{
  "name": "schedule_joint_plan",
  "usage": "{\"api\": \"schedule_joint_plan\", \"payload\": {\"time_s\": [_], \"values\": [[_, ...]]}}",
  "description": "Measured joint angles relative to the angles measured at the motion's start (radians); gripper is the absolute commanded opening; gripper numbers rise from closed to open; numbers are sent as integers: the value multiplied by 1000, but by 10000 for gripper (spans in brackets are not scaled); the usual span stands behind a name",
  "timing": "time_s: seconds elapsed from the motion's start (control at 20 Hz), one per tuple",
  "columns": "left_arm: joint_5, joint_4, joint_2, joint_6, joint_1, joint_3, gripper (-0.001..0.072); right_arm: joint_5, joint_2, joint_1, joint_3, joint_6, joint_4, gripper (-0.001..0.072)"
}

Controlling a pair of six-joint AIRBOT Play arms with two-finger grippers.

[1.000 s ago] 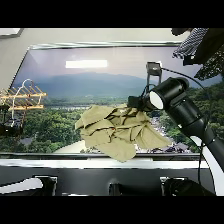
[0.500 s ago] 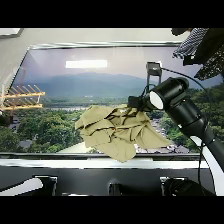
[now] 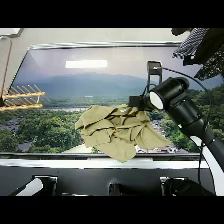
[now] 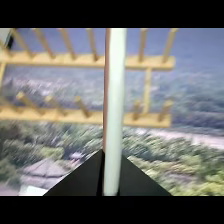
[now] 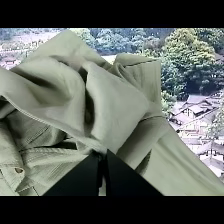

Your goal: Fold the clothes and pants, and hang the long-sleeved shirts on hangers.

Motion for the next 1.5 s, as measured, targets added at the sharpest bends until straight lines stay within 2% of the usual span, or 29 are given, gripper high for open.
{"api": "schedule_joint_plan", "payload": {"time_s": [0.1, 0.45, 0.7, 1.15, 1.5], "values": [[-34, -5, 47, 1, -97, -1, 30, 0, 0, 0, 0, 0, -3, 41], [-267, -9, 265, 104, -472, -178, 31, 2, 0, 0, 0, 19, -47, 41], [-370, -11, 455, 121, -652, -318, 31, 6, 0, 0, 0, 37, -64, 41], [-533, -19, 705, 114, -727, -415, 32, 8, -1, 0, 0, 80, -98, 41], [-561, -44, 772, 70, -731, -463, 31, 8, -8, 0, 0, 98, -113, 41]]}}
